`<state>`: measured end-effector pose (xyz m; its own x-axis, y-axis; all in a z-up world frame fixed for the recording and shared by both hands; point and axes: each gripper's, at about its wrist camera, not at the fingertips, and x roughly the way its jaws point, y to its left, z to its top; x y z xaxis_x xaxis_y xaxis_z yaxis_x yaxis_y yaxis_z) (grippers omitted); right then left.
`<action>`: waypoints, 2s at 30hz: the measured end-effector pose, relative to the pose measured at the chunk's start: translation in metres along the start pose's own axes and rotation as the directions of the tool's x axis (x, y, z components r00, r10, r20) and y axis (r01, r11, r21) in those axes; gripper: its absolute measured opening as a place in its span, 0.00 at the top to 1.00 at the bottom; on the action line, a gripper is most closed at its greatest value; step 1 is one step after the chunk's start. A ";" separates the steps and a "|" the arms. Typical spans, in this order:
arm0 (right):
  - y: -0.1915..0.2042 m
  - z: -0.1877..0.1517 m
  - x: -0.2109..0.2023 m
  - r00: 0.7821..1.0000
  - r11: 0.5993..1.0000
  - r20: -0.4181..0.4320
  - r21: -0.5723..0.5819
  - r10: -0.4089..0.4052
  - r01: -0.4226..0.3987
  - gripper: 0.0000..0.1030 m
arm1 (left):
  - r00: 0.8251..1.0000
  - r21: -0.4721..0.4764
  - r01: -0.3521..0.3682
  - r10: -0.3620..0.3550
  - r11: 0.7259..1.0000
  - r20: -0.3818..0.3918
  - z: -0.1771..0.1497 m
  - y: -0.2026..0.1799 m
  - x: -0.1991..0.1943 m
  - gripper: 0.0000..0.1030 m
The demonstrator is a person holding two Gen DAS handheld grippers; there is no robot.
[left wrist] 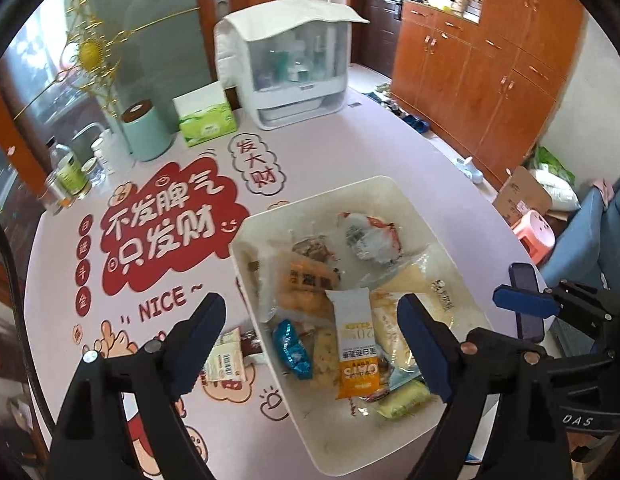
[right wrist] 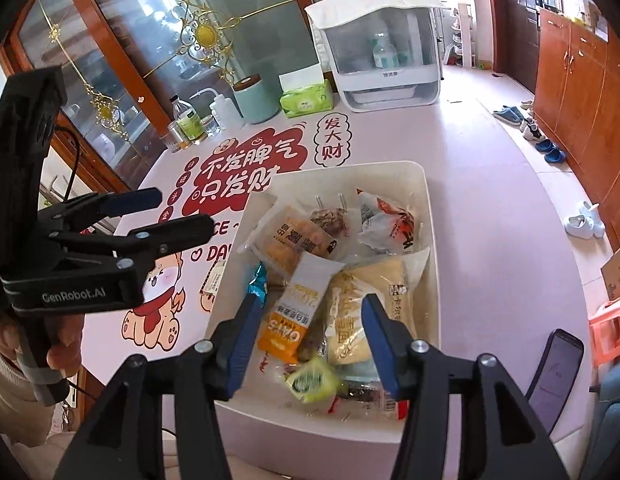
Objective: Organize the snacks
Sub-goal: 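Grasp the white red-edged packet with the left gripper while the right grasps the brown chocolate wrapper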
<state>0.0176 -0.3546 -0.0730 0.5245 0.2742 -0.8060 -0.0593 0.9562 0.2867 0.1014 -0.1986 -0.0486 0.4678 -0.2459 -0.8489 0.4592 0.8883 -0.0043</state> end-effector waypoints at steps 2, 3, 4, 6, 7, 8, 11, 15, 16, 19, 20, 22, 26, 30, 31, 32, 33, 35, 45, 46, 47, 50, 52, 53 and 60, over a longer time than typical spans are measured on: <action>0.002 -0.001 0.001 1.000 1.000 -0.003 -0.001 -0.006 0.006 0.49 | 1.000 -0.010 -0.019 0.019 1.000 0.007 -0.003 0.006 -0.005 0.15; 0.004 -0.001 0.001 1.000 1.000 -0.006 -0.002 -0.009 0.009 0.49 | 1.000 -0.017 -0.026 0.026 1.000 0.009 -0.004 0.008 -0.007 0.15; 0.005 -0.002 0.003 1.000 1.000 -0.011 -0.004 -0.010 0.010 0.49 | 0.999 -0.027 -0.033 0.033 0.999 0.011 -0.006 0.012 -0.010 0.15; 0.010 -0.004 0.005 1.000 1.000 -0.022 -0.012 -0.009 0.009 0.49 | 0.999 -0.041 -0.037 0.037 0.999 0.014 -0.009 0.018 -0.014 0.15; 0.012 -0.005 0.006 1.000 1.000 -0.025 -0.017 -0.010 0.009 0.49 | 0.999 -0.049 -0.042 0.043 0.998 0.018 -0.011 0.022 -0.017 0.15; 0.016 -0.006 0.007 1.000 1.000 -0.026 -0.022 -0.009 0.009 0.49 | 0.999 -0.053 -0.046 0.047 0.998 0.020 -0.013 0.024 -0.019 0.15; 0.024 -0.008 0.008 1.000 0.999 -0.029 -0.036 -0.005 0.004 0.49 | 0.997 -0.062 -0.072 0.074 0.995 0.030 -0.018 0.035 -0.027 0.15; 0.036 -0.010 0.010 1.000 0.999 -0.029 -0.041 0.004 -0.005 0.49 | 0.995 -0.076 -0.094 0.097 0.993 0.038 -0.024 0.052 -0.037 0.15; 0.039 -0.010 0.011 1.000 0.999 -0.029 -0.039 0.005 -0.006 0.49 | 0.994 -0.080 -0.096 0.099 0.992 0.040 -0.026 0.056 -0.040 0.15; 0.049 -0.009 0.014 1.000 0.999 -0.028 -0.038 0.014 -0.015 0.49 | 0.992 -0.084 -0.106 0.111 0.991 0.055 -0.029 0.069 -0.050 0.15; 0.054 -0.009 0.015 1.000 0.999 -0.025 -0.040 0.015 -0.016 0.49 | 0.992 -0.084 -0.110 0.115 0.990 0.060 -0.030 0.073 -0.053 0.15; 0.063 -0.008 0.015 1.000 0.999 -0.018 -0.044 0.015 -0.016 0.49 | 0.990 -0.081 -0.116 0.122 0.990 0.070 -0.031 0.080 -0.058 0.15; 0.080 -0.005 0.015 1.000 0.999 0.009 -0.034 0.012 -0.012 0.49 | 0.989 -0.058 -0.116 0.121 0.992 0.087 -0.035 0.094 -0.070 0.13; 0.099 -0.003 0.018 1.000 1.000 0.026 -0.006 0.009 -0.009 0.49 | 0.987 0.009 -0.131 0.129 0.991 0.100 -0.039 0.106 -0.078 0.13; 0.104 -0.003 0.020 1.000 1.000 0.026 -0.001 0.009 -0.009 0.49 | 0.986 0.022 -0.134 0.131 0.991 0.102 -0.040 0.108 -0.079 0.13; 0.110 -0.004 0.022 1.000 1.000 0.026 0.004 0.007 -0.008 0.49 | 0.986 0.046 -0.136 0.131 0.990 0.104 -0.042 0.113 -0.080 0.13; 0.114 -0.005 0.024 1.000 1.000 0.026 0.007 0.004 -0.004 0.49 | 0.986 0.063 -0.135 0.128 0.989 0.103 -0.042 0.116 -0.081 0.13; 0.125 -0.007 0.029 1.000 1.000 0.023 0.015 -0.009 0.009 0.49 | 0.988 0.100 -0.129 0.119 0.987 0.100 -0.043 0.122 -0.080 0.13; 0.165 -0.032 0.063 0.997 0.990 -0.024 0.118 -0.077 0.080 0.49 | 0.997 0.462 -0.084 0.073 0.883 0.041 -0.046 0.139 -0.036 0.12; 0.167 -0.035 0.067 0.996 0.986 -0.031 0.137 -0.088 0.092 0.49 | 0.999 0.484 -0.051 0.051 0.874 0.013 -0.046 0.140 -0.025 0.12; 0.169 -0.040 0.071 0.994 0.982 -0.035 0.158 -0.101 0.105 0.49 | 1.000 0.511 0.006 0.010 0.860 -0.029 -0.049 0.141 -0.007 0.12; 0.173 -0.051 0.080 0.991 0.968 -0.048 0.210 -0.128 0.135 0.49 | 0.991 0.573 0.115 -0.056 0.811 -0.119 -0.060 0.137 0.035 0.13; 0.176 -0.059 0.086 0.989 0.962 -0.065 0.232 -0.131 0.142 0.49 | 0.984 0.611 0.157 -0.072 0.776 -0.161 -0.070 0.133 0.064 0.13; 0.177 -0.063 0.089 0.988 0.960 -0.075 0.238 -0.133 0.148 0.49 | 0.980 0.621 0.179 -0.080 0.763 -0.184 -0.075 0.131 0.077 0.13; 0.180 -0.078 0.104 0.976 0.942 -0.126 0.265 -0.179 0.206 0.49 | 0.937 0.623 0.322 -0.149 0.712 -0.315 -0.096 0.117 0.147 0.13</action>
<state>-0.0047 -0.1456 -0.1453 0.4156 0.1098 -0.9029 0.2772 0.9302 0.2407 0.1518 -0.0934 -0.2246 0.1325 -0.2403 -0.9616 0.9487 0.3118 0.0528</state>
